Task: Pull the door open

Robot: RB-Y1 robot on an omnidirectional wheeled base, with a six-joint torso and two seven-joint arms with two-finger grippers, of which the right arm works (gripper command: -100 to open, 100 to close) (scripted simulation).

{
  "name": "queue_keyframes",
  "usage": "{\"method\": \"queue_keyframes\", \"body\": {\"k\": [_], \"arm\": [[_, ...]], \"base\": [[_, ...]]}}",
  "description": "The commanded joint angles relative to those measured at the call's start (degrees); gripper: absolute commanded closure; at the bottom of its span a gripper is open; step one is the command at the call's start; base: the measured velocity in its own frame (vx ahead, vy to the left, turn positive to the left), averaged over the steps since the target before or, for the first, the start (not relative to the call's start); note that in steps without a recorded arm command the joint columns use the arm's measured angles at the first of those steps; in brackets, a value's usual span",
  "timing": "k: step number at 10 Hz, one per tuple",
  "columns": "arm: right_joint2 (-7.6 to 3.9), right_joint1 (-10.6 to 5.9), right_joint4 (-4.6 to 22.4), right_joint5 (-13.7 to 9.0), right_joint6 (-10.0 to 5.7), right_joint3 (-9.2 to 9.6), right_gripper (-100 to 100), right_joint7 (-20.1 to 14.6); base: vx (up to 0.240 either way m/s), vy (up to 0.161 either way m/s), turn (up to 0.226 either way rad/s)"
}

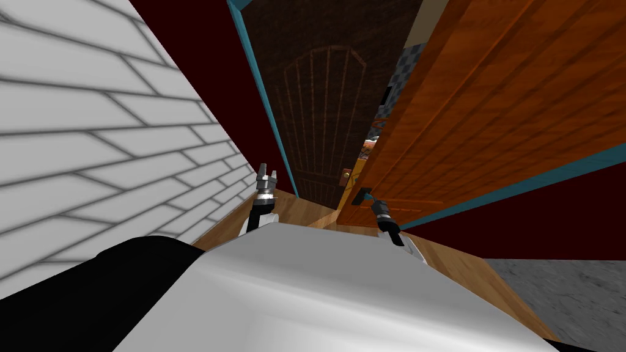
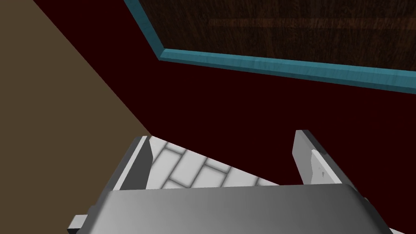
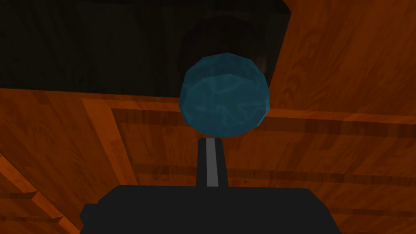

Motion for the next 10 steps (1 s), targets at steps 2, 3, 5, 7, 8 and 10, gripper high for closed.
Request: {"method": "queue_keyframes", "body": {"k": [2,3,5,7,8,10], "arm": [[-0.55,1.11,-1.4,0.6,-1.39,1.87,-100,-1.4],[-0.79,1.58,-2.0,0.8,-1.73,2.55,-100,-2.0],[-1.19,2.37,-3.2,1.2,-2.29,3.68,-100,-2.9],[-0.99,2.72,-3.6,1.3,-2.34,3.90,-100,-2.8],[-0.74,1.93,-2.9,1.2,-2.51,3.74,-100,-2.4],[-0.51,1.23,-2.2,1.0,-2.59,3.55,-100,-2.0]], "base": [[-0.217,-0.014,0.053],[-0.188,-0.045,0.076],[-0.189,0.010,0.075],[-0.134,0.014,0.031],[0.078,-0.042,0.018],[0.165,-0.056,0.035]]}}
